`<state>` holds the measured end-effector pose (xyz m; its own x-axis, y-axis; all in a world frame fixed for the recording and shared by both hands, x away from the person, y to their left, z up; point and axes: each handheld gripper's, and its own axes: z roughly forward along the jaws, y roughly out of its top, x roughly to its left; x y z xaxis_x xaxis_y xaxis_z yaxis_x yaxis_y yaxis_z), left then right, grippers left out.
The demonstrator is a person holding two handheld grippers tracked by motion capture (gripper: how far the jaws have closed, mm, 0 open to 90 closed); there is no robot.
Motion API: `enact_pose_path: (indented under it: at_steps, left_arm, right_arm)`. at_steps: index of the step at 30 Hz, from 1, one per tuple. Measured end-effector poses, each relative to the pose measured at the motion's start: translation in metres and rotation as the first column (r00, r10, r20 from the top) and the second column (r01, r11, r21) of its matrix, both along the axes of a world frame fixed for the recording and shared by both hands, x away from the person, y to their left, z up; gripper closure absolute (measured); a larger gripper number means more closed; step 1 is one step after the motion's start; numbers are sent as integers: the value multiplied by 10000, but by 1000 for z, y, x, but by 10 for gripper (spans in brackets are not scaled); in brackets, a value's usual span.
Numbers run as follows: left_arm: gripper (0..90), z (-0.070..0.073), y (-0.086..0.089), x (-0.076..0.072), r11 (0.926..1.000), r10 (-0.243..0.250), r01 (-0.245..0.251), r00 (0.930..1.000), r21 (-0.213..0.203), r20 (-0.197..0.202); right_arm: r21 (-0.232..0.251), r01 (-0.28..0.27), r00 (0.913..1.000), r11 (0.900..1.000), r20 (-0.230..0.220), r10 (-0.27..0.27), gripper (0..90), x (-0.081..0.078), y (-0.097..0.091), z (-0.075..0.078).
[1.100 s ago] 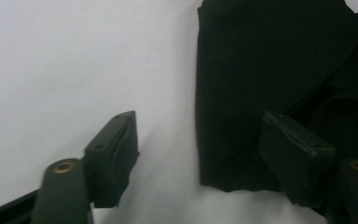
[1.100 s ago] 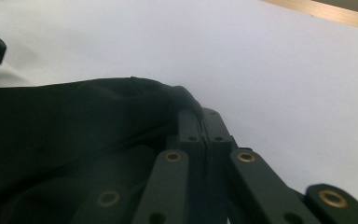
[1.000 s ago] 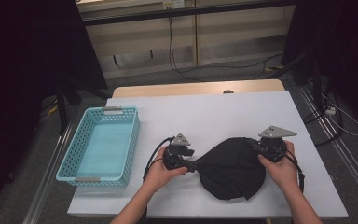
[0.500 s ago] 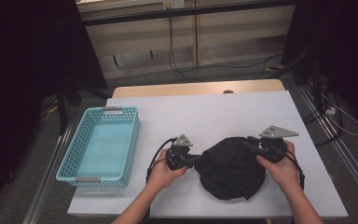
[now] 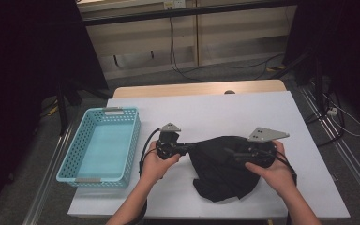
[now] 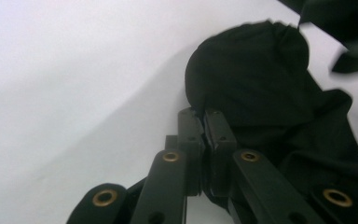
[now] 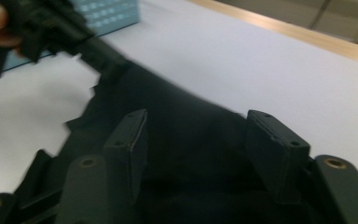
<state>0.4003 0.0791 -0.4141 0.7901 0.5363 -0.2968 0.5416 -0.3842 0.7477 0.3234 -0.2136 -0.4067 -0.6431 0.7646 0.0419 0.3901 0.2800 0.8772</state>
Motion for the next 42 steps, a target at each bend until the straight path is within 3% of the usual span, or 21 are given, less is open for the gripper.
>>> enact_pose_path:
  at_steps: [3,6,7,8,9,10,11,12,13,14,15,17,20,23,26,27,28,29,35,42]
  left_arm:
    - [869,8,4,2,9996,53,-54,10000,-265,-26]
    - [869,12,5,3,9995,62,-63,10000,-303,-24]
    - [869,14,4,2,9994,65,-63,10000,-337,48]
    - [869,14,4,2,9994,65,-63,10000,-337,48]
    - [869,15,4,1,9997,-47,50,9999,-244,124]
    - [868,15,4,1,9997,-47,50,9999,-244,124]
    - [868,15,3,0,9999,-81,84,9997,-122,244]
    - [868,15,3,0,9999,-81,84,9997,-122,244]
    - [868,14,3,0,10000,-89,90,9995,-24,296]
    - [867,14,3,0,10000,-89,90,9995,-24,296]
    - [867,14,3,0,9999,-143,143,9995,-17,283]
    - [865,12,1,-1,9998,-174,177,9994,-96,284]
    - [836,11,0,-1,9998,-190,192,9989,-51,419]
    - [707,10,1,-1,9999,-120,119,9987,19,501]
    - [547,8,1,0,10000,-30,31,9989,-16,478]
    - [466,4,-2,-2,9999,-2,-3,9989,106,469]
    - [412,4,-2,-2,9999,-2,-3,9989,106,469]
    - [341,1,-6,-3,9998,-37,28,9986,175,530]
    - [225,-2,-14,-9,9989,-473,469,9978,92,465]
    - [149,-6,-21,-15,9965,-813,800,9952,244,539]
  right_arm:
    - [18,-520,9985,9986,-189,521,337,-2,18,-4]
    - [-147,-671,9974,9976,-286,667,290,-3,31,-9]
    - [-551,-849,9958,9949,-397,828,278,-3,42,-14]
    - [-551,-849,9958,9949,-397,828,278,-3,42,-14]
    - [-1109,-874,9956,9900,-448,829,296,-1,53,-21]
    - [-1109,-874,9956,9900,-448,829,296,-1,53,-21]
    - [-1579,-624,9977,9855,-369,573,390,1,56,-25]
    - [-1579,-624,9977,9855,-369,573,390,1,56,-25]
    - [-1759,-372,9992,9837,-194,343,495,4,53,-25]
    - [-1759,-372,9992,9837,-194,343,495,4,53,-25]
    - [-1879,-203,9998,9820,-24,202,671,5,47,-25]
    - [-1671,-266,9996,9856,-104,252,829,6,40,-24]
    - [-1307,-28,9999,9914,-100,15,860,7,31,-22]
    - [-695,751,9971,9948,-47,-756,874,9,8,-16]
    - [-365,1012,9948,9942,-46,-1015,874,9,-1,-14]
    - [178,1397,9901,9900,-144,-1394,874,11,-14,-12]
    - [178,1397,9901,9900,-144,-1394,874,11,-14,-12]
    - [395,1734,9848,9841,-171,-1729,874,11,-22,-11]
    - [518,2206,9753,9740,-243,-2196,874,14,-35,-13]
    - [365,2302,9730,9725,-252,-2293,873,15,-34,-15]
